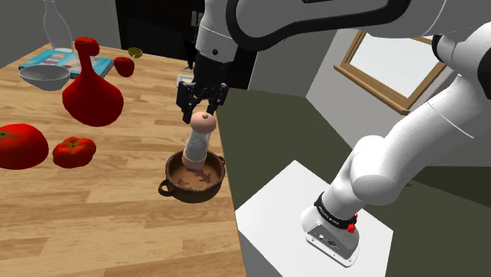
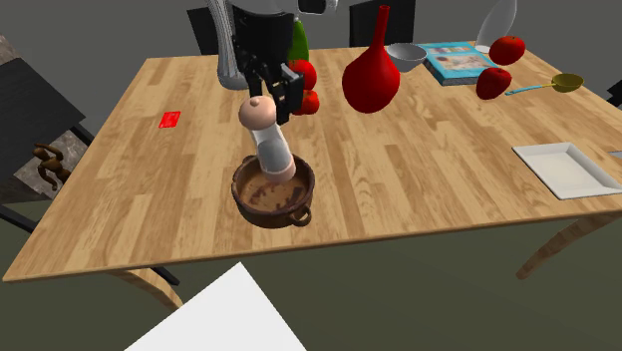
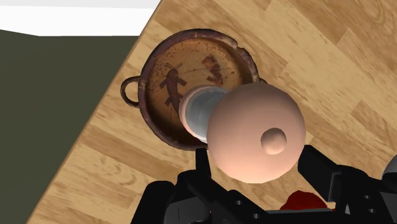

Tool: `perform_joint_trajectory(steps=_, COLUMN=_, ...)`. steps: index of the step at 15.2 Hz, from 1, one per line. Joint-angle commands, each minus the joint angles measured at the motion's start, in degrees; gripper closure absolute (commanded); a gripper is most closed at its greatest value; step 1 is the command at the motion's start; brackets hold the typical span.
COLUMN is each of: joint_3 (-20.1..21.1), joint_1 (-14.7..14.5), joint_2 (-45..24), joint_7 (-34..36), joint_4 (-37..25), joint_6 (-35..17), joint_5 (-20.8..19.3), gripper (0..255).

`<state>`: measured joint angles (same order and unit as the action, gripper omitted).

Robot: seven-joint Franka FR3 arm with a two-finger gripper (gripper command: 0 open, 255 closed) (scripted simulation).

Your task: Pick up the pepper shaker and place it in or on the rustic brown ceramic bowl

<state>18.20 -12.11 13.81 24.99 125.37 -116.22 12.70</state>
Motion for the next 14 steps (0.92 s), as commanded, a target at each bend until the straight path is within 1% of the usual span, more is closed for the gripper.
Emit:
perform_joint_trajectory(steps=1, joint_3=0.1, joint_1=-0.1, joint_2=-0.2, joint_7=-0.2, joint_4=1.3, joint_6=-1.6, joint_5=0.1, gripper=255)
perform_joint_trajectory(steps=10, joint_3=0.2, joint_1=-0.1, joint_2=-0.4, joint_7=-0.2, joint_4=1.8, joint_6=-2.2, joint_5=0.1, gripper=255)
perform_joint_trajectory(steps=11, joint_3=0.2, joint_1=-0.1, joint_2=-0.4, joint_7=-0.2, joint_4=1.8, joint_6=-2.2, joint_5=0.1, gripper=0)
perform_joint_trajectory(steps=14, joint_3=0.2, joint_1=-0.1, joint_2=-0.4, joint_7=-0.2, joint_4=1.8, joint_6=-2.2, joint_5=0.1, gripper=0)
